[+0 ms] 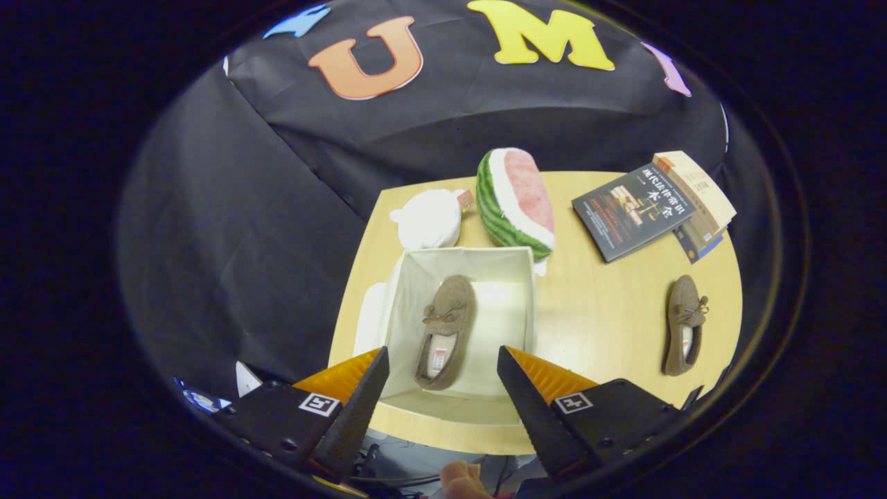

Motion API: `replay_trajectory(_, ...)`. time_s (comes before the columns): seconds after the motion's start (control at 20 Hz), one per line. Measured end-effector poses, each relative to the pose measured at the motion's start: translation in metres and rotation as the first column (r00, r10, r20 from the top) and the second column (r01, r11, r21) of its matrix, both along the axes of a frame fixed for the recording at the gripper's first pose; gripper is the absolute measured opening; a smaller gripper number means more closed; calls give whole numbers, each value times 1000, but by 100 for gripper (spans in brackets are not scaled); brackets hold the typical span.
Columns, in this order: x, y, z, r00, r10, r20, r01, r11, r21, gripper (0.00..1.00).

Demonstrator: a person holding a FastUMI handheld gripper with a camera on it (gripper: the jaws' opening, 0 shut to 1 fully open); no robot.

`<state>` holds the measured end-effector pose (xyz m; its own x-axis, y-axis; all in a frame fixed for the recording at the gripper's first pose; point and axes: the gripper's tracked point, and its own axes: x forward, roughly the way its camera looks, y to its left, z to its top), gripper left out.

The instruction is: Open the storage box then place both shoes into the box .Put the left shoe in first, then the right shoe, with the right side of both shoes facing outward in a uniform manner.

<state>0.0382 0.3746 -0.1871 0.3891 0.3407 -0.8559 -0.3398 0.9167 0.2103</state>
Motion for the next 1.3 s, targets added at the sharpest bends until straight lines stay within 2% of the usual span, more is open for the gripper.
replay_trajectory(0.25,30,-103,2,999,-39,20,40,999,-35,97)
replay_trajectory(0.55,61,-247,-39,991,-129,-22,126,985,-116,96)
replay_trajectory(0.75,81,-335,-77,978,-205,-24,196,957,-212,96)
replay_trajectory(1.05,97,-427,-141,963,-263,-62,229,916,-330,97)
replay_trajectory(1.3,120,-469,-181,963,-264,-60,218,888,-404,97)
